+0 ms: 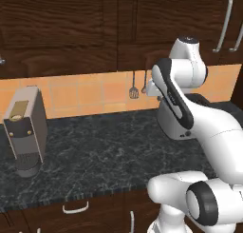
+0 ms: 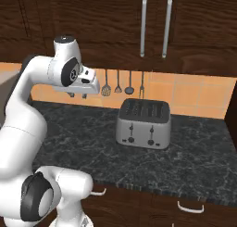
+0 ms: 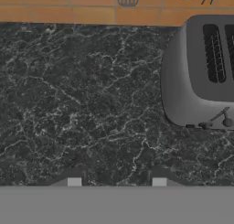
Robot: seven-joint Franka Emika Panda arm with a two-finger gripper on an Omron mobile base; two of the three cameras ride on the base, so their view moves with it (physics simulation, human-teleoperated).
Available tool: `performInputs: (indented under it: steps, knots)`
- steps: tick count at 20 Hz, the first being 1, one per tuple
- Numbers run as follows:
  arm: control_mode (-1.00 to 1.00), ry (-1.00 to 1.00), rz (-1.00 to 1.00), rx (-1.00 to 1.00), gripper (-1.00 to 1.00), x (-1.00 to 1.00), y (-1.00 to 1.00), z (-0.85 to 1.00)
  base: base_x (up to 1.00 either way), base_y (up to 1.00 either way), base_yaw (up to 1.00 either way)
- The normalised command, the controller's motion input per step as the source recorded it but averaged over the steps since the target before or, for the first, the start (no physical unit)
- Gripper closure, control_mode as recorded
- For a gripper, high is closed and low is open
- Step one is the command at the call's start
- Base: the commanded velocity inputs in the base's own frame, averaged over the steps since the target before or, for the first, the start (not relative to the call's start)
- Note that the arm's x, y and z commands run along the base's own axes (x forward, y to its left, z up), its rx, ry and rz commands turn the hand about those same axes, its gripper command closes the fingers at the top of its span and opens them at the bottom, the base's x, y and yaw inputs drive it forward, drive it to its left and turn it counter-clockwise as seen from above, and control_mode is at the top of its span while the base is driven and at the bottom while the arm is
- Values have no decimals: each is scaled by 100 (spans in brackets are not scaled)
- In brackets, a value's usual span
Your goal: Take a straw from the drawer in front and place it inside the glass cup on the dining counter.
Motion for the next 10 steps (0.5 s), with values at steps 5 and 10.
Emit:
performInputs:
  steps: [5, 10]
  knots:
    - [100, 0, 0, 0, -100, -1, 0, 0, -49, 1, 1]
    - [100, 0, 0, 0, -100, 0, 0, 0, -85, -4, 35]
